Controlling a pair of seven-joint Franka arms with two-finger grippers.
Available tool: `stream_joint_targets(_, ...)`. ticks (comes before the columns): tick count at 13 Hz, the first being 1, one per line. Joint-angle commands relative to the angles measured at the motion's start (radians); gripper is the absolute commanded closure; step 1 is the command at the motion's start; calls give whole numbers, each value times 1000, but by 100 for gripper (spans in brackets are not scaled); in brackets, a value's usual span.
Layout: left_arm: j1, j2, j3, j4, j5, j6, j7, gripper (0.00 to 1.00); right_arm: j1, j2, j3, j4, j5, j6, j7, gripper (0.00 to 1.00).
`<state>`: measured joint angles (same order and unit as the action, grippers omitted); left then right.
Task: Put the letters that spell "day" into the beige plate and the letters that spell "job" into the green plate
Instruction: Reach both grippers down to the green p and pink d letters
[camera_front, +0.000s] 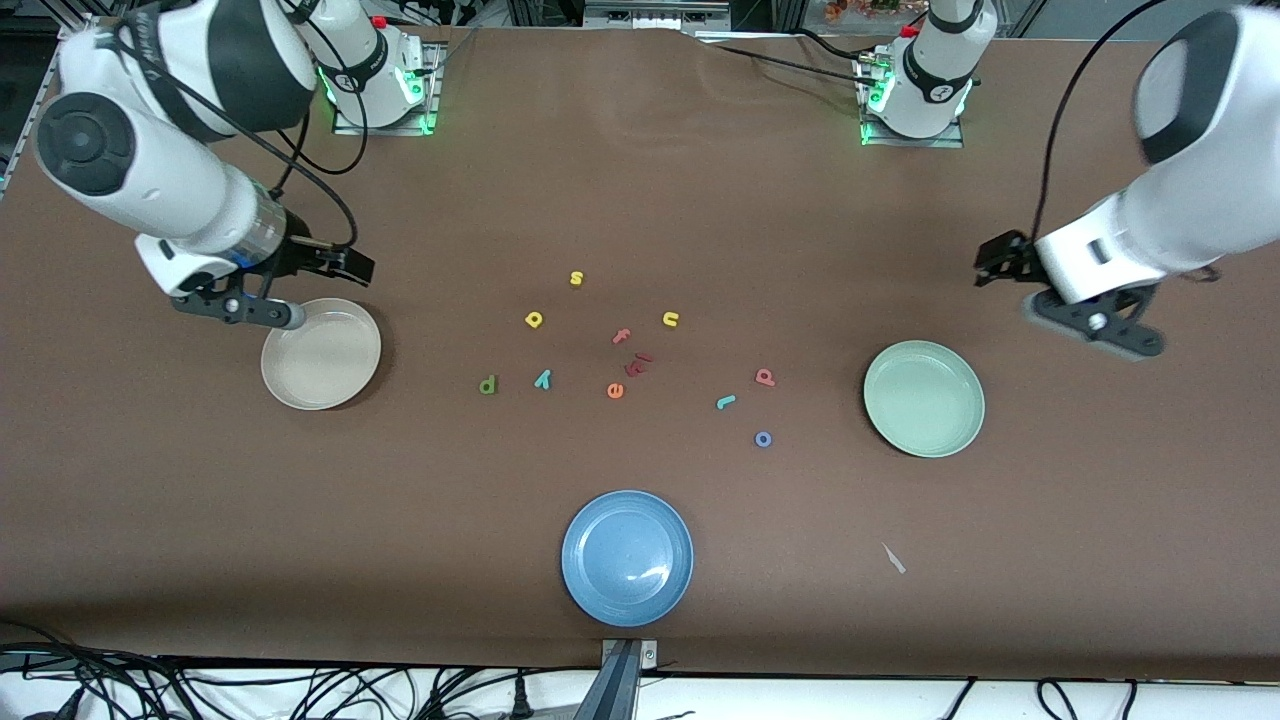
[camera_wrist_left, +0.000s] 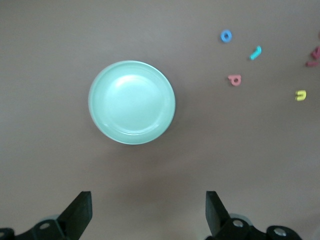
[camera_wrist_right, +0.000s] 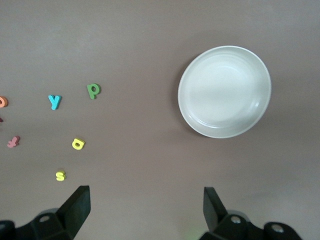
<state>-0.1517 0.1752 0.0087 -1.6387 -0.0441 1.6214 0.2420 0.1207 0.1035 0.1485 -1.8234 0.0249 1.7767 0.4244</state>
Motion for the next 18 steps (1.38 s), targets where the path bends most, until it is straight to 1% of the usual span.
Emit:
stream_joint_targets(1,-78,172,4,94,-19,-12,-16,0,37,37,-1,-28,7,75,59,0)
stream_joint_targets(3,-120,313,4,213,-19,-9,-53,0,45,88,0,-28,6,137,97,0)
stream_joint_targets(4,-135,360,2,246,-25,6,-68,0,54,119,0,-28,4,176,123,0)
stream_joint_targets(5,-156,387,4,247,-37,71,-88,0,71,157,-1,-28,-3,222,157,0)
stream_joint_targets(7,-198,452,4,237,-28,229,-179,0,103,241,-3,-24,-11,332,226,0)
stream_joint_targets(8,-210,499,7,237,-20,274,-249,0,111,277,-3,-22,-35,366,232,0)
stream_joint_targets(9,-213,523,5,237,-20,325,-301,0,120,318,-1,-11,-75,378,232,0)
stream_joint_targets(10,-215,530,4,234,-20,365,-328,0,128,347,-1,-4,-92,409,232,0)
stream_joint_targets(12,-239,572,4,226,-20,420,-329,0,145,389,-1,-4,-94,475,231,0)
stream_joint_targets(13,-265,589,4,218,-20,448,-329,3,148,407,-1,-4,-94,506,232,0)
stream_joint_targets(15,-282,593,2,185,-29,456,-326,15,152,438,-1,-8,-92,549,232,0)
stream_joint_targets(16,-273,592,-1,162,-34,475,-313,16,152,456,-1,-10,-89,582,235,0)
stream_joint_targets(17,-273,593,-27,133,-37,510,-314,17,152,475,-1,-10,-89,607,235,0)
stream_joint_targets(18,-278,593,-35,99,-37,556,-316,18,152,482,-1,-8,-89,613,238,0)
